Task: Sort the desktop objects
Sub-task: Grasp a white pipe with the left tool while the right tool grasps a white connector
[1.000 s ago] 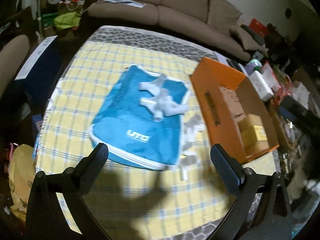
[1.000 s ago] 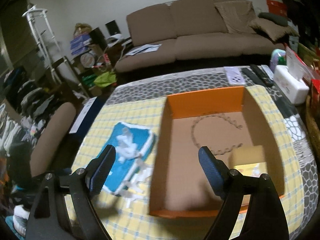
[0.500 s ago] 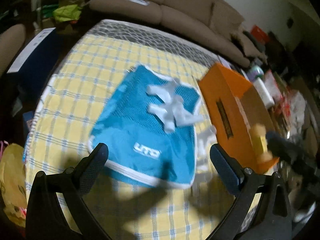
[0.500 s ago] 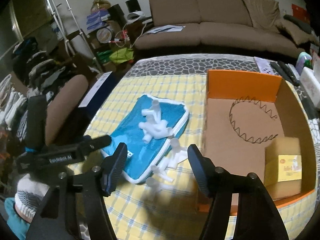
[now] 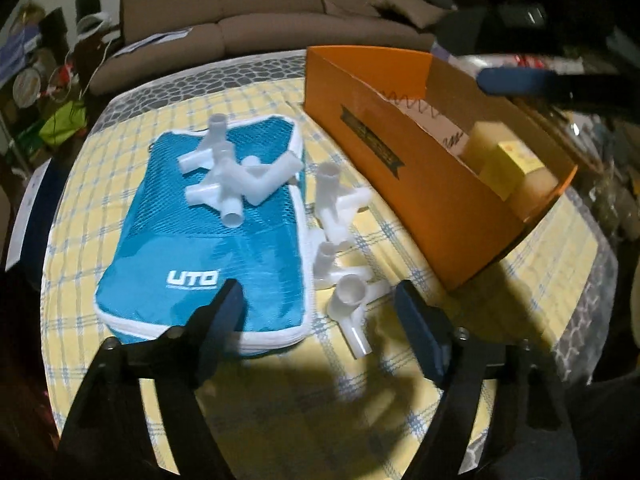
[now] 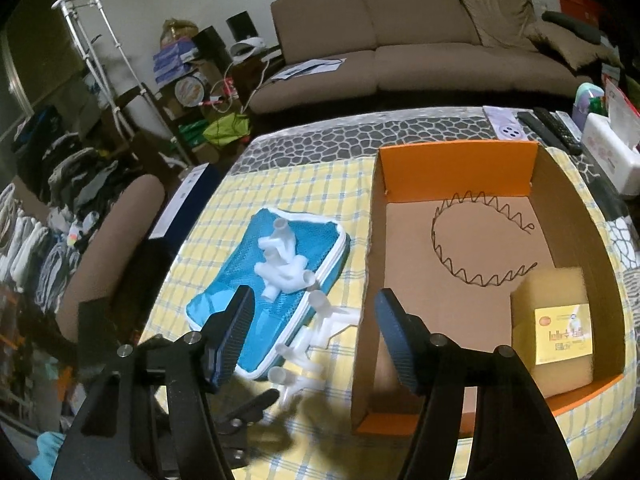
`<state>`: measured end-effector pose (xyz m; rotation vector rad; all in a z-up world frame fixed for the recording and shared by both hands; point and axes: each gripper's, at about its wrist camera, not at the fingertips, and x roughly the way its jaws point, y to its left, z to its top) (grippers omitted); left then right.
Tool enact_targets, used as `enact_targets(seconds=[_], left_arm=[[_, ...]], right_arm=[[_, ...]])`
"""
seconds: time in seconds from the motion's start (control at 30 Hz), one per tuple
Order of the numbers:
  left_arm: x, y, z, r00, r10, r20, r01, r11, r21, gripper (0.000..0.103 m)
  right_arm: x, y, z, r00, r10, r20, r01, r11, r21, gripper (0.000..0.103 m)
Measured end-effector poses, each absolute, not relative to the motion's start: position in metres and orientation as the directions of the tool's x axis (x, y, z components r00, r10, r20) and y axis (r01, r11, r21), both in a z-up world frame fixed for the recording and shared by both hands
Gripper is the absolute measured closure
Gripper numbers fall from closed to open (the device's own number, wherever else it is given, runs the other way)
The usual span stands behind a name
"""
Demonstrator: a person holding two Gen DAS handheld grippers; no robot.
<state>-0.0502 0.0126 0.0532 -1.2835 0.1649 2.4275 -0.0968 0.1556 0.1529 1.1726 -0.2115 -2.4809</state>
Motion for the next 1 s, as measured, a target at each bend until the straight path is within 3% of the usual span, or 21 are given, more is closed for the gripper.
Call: enact_targets(seconds=[0.13,0.37,0.4,0.43,0.47,0.77,1.0], left_arm=[[-0.051,0.022,0.049,-0.512,0.276,-0.813,-0.406,-0.912,-0.054,0.056],[-0.055,0.031,0.04,-0.509,0.276,-0.815,-0.417,-0.908,-0.047,0.059],[-0.055,0.03,0.039,-0.514,0.279,-0.811,-0.417,-0.908,-0.048,0.063],[-0.056,0.03,0.039,-0.521,0.273,-0.809,-0.415,-0.909,-0.04,0.081],[-0.056,0.03,0.038,-0.529,0.264,-0.807,-0.408,-0.913,-0.031,0.085],[-0.055,0.005,0.067,-0.528,0.393,-0.753,-0.386,-0.901,-0.199,0.087],[-0.063,-0.062,0.105,-0.582,0.535,-0.613,-0.278,-0.839,-0.469,0.087]], right_arm=[[-0.097,0.157,0.153,-0.58,-0.401,-0.709,0.28,-0.915,0.289,0.038],[-0.101,0.159,0.154,-0.58,-0.409,-0.705,0.281,-0.912,0.299,0.038],[-0.101,0.158,0.154,-0.581,-0.411,-0.703,0.282,-0.912,0.299,0.038],[-0.102,0.158,0.155,-0.581,-0.414,-0.701,0.283,-0.91,0.303,0.038],[-0.103,0.157,0.155,-0.579,-0.418,-0.7,0.284,-0.908,0.307,0.038],[-0.105,0.151,0.153,-0.569,-0.424,-0.704,0.287,-0.905,0.313,0.038],[-0.108,0.147,0.15,-0.53,-0.494,-0.689,0.319,-0.869,0.378,0.038]])
